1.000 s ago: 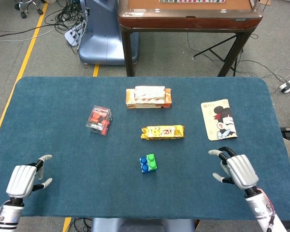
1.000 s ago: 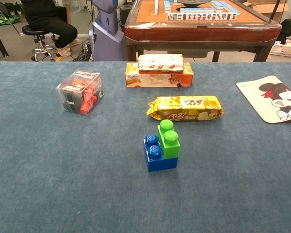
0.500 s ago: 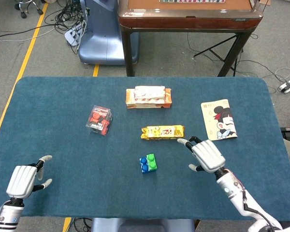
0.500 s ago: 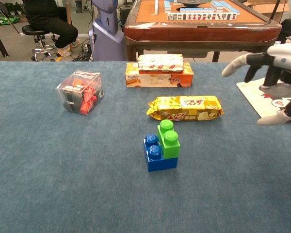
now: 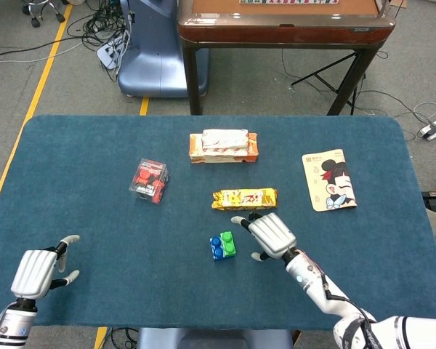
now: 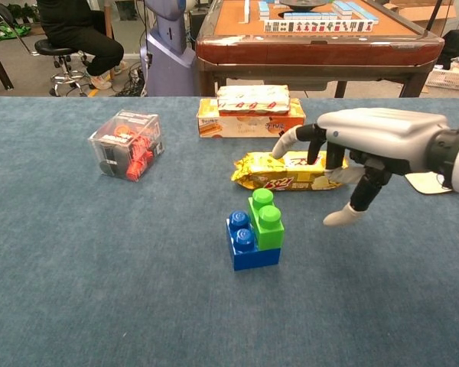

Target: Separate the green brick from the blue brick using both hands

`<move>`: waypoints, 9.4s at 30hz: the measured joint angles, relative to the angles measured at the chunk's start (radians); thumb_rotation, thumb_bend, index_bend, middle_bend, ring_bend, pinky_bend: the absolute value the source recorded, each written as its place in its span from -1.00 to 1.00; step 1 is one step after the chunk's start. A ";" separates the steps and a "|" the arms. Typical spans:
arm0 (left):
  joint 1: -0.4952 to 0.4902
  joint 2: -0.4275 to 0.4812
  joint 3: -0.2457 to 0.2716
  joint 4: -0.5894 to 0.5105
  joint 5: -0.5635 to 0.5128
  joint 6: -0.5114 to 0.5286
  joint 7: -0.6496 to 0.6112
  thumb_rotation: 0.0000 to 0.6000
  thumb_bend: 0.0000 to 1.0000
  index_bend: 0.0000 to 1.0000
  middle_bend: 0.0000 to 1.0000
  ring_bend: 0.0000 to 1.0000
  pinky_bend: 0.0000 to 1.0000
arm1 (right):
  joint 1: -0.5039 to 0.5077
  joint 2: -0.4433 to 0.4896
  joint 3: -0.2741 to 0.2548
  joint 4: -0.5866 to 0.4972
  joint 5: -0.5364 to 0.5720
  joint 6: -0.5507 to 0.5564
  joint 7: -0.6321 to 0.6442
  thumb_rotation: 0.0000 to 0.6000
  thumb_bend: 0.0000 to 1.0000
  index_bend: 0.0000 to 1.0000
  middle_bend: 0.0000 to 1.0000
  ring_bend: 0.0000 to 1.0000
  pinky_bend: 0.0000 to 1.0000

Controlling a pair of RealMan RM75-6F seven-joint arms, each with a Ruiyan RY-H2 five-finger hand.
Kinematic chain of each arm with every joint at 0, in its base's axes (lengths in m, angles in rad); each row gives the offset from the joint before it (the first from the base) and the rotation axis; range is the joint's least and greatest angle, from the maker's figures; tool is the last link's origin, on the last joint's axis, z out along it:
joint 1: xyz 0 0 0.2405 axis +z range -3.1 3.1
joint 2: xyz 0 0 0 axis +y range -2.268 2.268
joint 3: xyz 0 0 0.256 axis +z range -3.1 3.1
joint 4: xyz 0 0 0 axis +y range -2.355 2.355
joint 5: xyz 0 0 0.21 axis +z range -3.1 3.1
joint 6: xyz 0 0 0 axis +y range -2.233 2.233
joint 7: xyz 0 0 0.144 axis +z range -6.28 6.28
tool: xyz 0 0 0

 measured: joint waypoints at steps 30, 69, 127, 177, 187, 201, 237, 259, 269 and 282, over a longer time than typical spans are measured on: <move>0.003 -0.017 0.009 0.015 -0.008 -0.011 -0.009 1.00 -0.75 -0.37 0.38 0.37 0.82 | 0.143 -0.197 -0.027 0.147 0.112 0.028 -0.032 1.00 -1.00 -0.62 1.00 1.00 1.00; 0.002 -0.032 0.017 0.026 -0.009 -0.024 -0.005 1.00 -0.74 -0.36 0.38 0.36 0.82 | 0.212 -0.194 -0.034 0.171 0.284 0.030 -0.033 1.00 -1.00 -0.24 1.00 1.00 1.00; -0.290 -0.059 -0.197 -0.234 -0.148 -0.272 -0.022 1.00 -0.95 -0.63 0.62 0.43 0.82 | 0.168 -0.069 0.083 0.043 0.105 0.112 0.269 1.00 -0.43 0.27 1.00 1.00 1.00; -0.434 -0.121 -0.248 -0.378 -0.405 -0.393 -0.117 1.00 -1.00 -0.96 0.87 0.57 0.99 | 0.222 -0.324 0.158 0.220 0.060 0.167 0.328 1.00 -0.42 0.33 1.00 1.00 1.00; -0.444 -0.145 -0.251 -0.366 -0.442 -0.383 -0.115 1.00 -1.00 -0.91 0.88 0.58 1.00 | 0.238 -0.365 0.168 0.256 0.053 0.151 0.358 1.00 -0.41 0.33 1.00 1.00 1.00; -0.453 -0.151 -0.241 -0.360 -0.463 -0.377 -0.090 1.00 -1.00 -0.63 0.88 0.58 1.00 | 0.247 -0.394 0.177 0.277 0.040 0.139 0.393 1.00 -0.40 0.33 1.00 1.00 1.00; -0.437 -0.176 -0.238 -0.307 -0.436 -0.364 -0.185 1.00 -1.00 -0.07 0.95 0.64 1.00 | 0.224 -0.387 0.173 0.287 0.006 0.122 0.481 1.00 -0.38 0.33 1.00 1.00 1.00; -0.430 -0.192 -0.228 -0.284 -0.421 -0.348 -0.168 1.00 -1.00 0.23 0.96 0.65 1.00 | 0.212 -0.385 0.176 0.290 -0.022 0.123 0.541 1.00 -0.34 0.37 1.00 1.00 1.00; -0.427 -0.196 -0.223 -0.276 -0.422 -0.348 -0.160 1.00 -1.00 0.25 0.96 0.65 1.00 | 0.203 -0.378 0.177 0.283 -0.040 0.121 0.584 1.00 -0.34 0.37 1.00 1.00 1.00; -0.424 -0.203 -0.206 -0.259 -0.422 -0.350 -0.129 1.00 -1.00 0.25 0.96 0.65 1.00 | 0.173 -0.333 0.163 0.245 -0.076 0.134 0.626 1.00 -0.34 0.37 1.00 1.00 1.00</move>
